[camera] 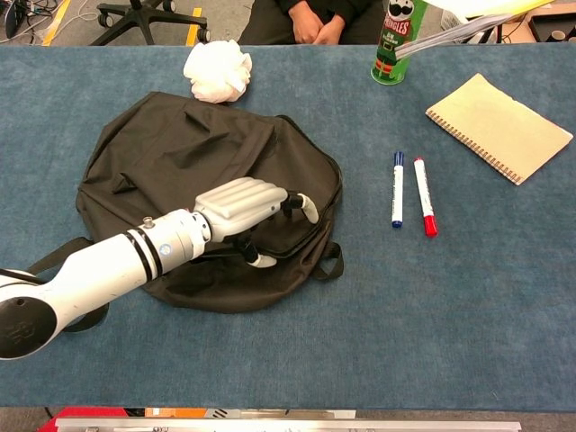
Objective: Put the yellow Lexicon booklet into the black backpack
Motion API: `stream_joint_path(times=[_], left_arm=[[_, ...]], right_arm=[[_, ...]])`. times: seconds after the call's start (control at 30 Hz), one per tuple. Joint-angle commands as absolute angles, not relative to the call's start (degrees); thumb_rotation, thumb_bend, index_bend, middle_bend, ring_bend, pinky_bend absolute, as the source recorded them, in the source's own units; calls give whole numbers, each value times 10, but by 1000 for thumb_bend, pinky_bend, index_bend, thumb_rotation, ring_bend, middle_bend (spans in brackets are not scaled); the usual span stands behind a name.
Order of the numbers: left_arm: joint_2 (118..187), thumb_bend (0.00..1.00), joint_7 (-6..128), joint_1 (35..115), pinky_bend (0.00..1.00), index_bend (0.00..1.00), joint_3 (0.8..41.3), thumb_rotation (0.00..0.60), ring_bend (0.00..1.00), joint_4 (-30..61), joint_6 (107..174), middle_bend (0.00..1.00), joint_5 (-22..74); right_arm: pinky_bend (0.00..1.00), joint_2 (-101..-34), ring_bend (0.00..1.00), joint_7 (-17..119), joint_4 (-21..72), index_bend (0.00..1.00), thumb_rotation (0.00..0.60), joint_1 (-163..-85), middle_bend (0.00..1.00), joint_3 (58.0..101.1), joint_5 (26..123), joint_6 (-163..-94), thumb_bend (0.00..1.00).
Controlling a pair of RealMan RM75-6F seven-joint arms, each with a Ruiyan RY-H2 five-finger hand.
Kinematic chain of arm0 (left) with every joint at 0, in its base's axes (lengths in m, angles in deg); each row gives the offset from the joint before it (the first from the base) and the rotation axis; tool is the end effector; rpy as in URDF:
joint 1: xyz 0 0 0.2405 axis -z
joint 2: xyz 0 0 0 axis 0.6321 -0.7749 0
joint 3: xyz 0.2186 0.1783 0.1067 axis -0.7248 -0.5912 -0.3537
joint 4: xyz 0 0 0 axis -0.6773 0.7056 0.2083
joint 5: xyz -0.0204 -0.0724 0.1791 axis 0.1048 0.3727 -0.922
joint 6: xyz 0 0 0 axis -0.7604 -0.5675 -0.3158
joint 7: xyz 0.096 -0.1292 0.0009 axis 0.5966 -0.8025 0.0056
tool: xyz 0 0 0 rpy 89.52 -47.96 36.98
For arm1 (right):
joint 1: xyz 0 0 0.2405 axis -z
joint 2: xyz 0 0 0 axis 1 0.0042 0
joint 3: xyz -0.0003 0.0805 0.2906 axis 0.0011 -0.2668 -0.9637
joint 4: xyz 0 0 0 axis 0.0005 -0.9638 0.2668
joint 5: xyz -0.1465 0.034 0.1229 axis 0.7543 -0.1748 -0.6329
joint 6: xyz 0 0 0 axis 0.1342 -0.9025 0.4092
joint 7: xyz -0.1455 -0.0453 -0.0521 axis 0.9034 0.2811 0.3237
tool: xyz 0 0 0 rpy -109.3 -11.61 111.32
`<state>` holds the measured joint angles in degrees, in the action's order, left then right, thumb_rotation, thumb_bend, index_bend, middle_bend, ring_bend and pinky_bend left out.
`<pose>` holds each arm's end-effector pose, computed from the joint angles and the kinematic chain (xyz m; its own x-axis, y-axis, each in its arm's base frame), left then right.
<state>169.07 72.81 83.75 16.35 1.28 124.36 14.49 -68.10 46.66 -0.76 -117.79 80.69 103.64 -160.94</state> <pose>-0.1194 0.3039 -0.1067 0.3893 0.5120 0.7657 0.8193 -0.5723 -0.0338 -0.2909 -0.3580 0.1795 0.4833 0.5187 0.7052 -0.6704 -0.2987 0.6792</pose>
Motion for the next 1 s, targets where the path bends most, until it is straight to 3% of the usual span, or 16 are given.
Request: stream_joint_path(times=[0.03,0.5,1.0], left_arm=[[1703,276,719,831,494,393,171,600,421,23,1261,395,141],[1703,329,677,815,752,639,200,600,657,33,1299,662,138],[1589,330,598,795,758,634,272,600,659,-79,1320,662,185]], right_arm=[[707,-681,608,465,-9,909,600,-1177,742,806,1036,-1610,378],[708,-681,610,455,-7,913,600,-1176,744,800,1035,-1613,378],[718,-663,620,455,78,922,600,-1162,752,830,1084,-1644,378]])
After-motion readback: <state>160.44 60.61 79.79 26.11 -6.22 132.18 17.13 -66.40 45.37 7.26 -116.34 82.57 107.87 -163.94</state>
